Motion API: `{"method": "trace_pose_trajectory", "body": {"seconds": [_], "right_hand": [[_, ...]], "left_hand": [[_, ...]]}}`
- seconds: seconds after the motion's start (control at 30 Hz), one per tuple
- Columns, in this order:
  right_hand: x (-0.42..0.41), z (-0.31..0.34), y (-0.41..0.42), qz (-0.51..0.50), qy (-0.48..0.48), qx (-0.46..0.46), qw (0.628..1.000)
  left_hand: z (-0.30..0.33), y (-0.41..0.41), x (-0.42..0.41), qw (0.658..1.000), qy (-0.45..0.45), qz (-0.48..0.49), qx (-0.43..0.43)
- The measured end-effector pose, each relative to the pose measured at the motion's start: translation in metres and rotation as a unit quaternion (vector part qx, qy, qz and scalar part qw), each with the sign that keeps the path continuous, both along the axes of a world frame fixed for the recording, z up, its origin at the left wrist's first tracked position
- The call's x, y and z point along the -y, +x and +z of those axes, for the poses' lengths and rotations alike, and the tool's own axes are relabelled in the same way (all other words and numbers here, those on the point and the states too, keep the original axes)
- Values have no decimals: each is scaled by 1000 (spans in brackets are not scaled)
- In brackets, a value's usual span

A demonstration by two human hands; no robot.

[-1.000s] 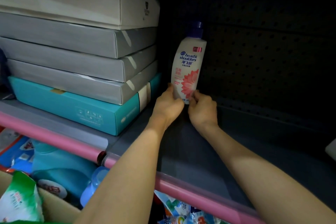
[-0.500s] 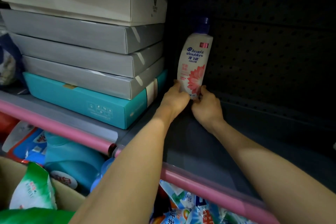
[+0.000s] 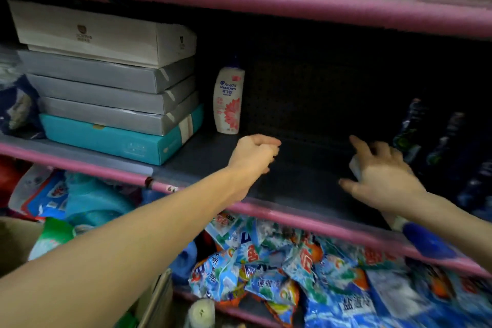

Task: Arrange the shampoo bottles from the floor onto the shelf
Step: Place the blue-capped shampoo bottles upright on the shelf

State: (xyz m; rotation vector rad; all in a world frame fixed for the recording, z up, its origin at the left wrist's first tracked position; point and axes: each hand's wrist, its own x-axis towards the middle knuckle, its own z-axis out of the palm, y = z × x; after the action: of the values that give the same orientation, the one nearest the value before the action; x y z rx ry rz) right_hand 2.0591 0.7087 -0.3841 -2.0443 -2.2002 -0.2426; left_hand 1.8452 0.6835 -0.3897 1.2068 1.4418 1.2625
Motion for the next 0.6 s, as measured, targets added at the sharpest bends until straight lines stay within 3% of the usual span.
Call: {"method": "trace_pose_trajectory", "body": {"seconds": [0.1,0.17,0.27,0.43,0.5,0.6], "right_hand": [[15,0,49,-98,-98,6,990],[19,-4,66,-111,-167,-103,974],[26,-14,72,-134,-171,-290,932],[38,2,70,-120,-143,-421,888],[48,25,70,-130,-153,-524,828],[70,51,68,-173,-228,-663,692]], "left_hand": [[6,29,32,999,-16,-45,9],[4,44,54,998,-23,-66,8],[-2,59,85,995,-37,-90,-1],[-9,64,120,989,-6,-130,-63],[-10,66,127,988,8,-129,-81],[-7,73,133,984,45,-124,-123]]}}
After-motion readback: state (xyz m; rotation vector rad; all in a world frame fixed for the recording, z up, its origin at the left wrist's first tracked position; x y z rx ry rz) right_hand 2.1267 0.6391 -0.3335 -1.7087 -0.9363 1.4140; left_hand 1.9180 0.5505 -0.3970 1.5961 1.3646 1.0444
